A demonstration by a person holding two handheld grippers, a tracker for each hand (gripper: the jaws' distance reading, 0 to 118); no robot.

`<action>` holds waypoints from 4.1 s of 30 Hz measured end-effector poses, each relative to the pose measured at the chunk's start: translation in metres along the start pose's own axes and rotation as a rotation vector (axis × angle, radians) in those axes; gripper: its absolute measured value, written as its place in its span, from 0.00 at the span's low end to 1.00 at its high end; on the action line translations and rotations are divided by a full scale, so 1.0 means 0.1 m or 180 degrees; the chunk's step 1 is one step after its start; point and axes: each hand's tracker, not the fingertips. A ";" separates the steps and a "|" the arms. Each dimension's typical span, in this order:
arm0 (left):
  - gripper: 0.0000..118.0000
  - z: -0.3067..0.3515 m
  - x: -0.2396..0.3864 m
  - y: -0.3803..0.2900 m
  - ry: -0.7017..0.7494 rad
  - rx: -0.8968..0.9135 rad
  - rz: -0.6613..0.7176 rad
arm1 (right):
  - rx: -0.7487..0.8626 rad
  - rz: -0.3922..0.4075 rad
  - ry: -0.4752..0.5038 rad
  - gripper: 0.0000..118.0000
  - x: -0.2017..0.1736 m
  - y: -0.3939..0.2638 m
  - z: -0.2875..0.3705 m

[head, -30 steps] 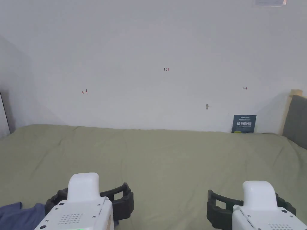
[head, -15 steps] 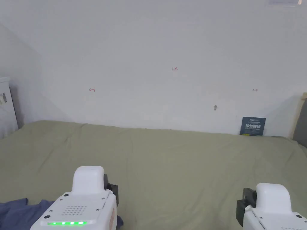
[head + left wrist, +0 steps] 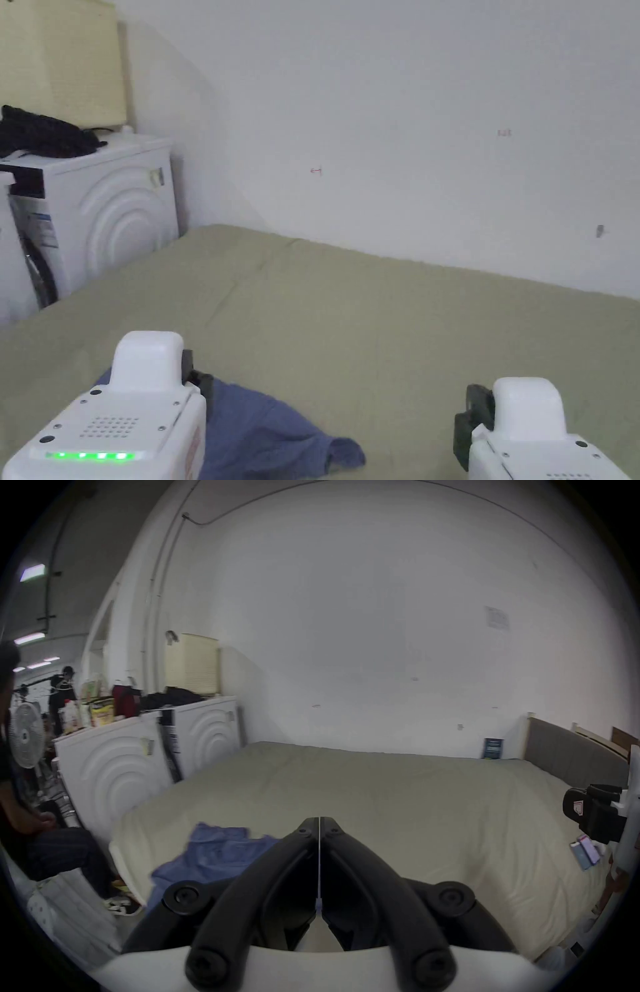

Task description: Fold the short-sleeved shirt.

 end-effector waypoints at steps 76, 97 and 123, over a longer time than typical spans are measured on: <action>0.01 -2.34 1.82 -0.41 -0.1753 -0.1846 -0.0137 | -0.0360 -0.0426 -0.1133 0.00 1.23 -0.57 0.96; 0.01 -1.67 5.75 -1.10 -0.3036 -0.2203 -0.1085 | -0.0733 -0.0797 -0.1878 0.00 2.35 -1.06 1.04; 0.05 -0.73 1.94 -0.77 -0.2115 -0.1420 -0.0195 | -0.0406 -0.0771 -0.1268 0.00 1.64 -0.84 1.11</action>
